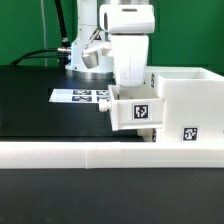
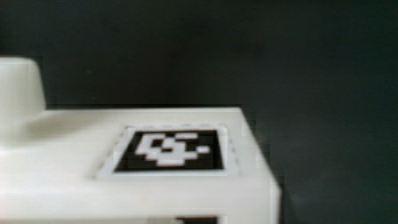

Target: Assemble drawer

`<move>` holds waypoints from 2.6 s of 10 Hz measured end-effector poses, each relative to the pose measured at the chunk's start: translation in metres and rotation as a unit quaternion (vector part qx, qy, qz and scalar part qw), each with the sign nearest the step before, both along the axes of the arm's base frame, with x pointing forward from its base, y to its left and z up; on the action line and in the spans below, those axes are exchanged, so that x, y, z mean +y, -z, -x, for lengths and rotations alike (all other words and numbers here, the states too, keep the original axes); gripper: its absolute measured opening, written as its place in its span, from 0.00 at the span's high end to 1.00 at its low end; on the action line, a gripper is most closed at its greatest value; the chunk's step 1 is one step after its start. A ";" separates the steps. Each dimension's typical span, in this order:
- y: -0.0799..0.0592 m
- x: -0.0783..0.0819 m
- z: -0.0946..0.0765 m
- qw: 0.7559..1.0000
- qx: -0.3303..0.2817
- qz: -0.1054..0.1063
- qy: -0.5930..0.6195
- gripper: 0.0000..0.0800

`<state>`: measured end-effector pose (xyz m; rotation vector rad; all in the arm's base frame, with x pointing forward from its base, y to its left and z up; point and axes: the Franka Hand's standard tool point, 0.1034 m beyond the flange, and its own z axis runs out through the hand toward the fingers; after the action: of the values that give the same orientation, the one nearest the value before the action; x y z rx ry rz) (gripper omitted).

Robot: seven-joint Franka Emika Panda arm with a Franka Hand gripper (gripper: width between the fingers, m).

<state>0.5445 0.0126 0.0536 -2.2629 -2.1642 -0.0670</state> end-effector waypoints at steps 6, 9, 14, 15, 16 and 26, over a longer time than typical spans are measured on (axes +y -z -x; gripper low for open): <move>-0.002 0.004 -0.004 0.999 -0.001 0.010 -0.040 0.94; -0.002 0.004 -0.004 0.999 0.000 0.010 -0.033 0.94; -0.010 0.007 -0.006 1.000 -0.004 0.011 -0.026 0.22; -0.015 0.008 -0.007 1.000 -0.004 0.012 -0.025 0.22; -0.024 0.009 -0.009 1.000 -0.007 0.015 -0.025 0.19; -0.054 -0.053 -0.017 0.999 0.014 0.035 -0.038 0.19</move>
Offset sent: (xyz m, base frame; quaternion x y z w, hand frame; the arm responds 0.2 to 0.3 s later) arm 0.0199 0.0198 0.0070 -0.0297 -0.0219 -0.1253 0.9914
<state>0.5616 -0.0408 0.1076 -2.1992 -2.2691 0.0413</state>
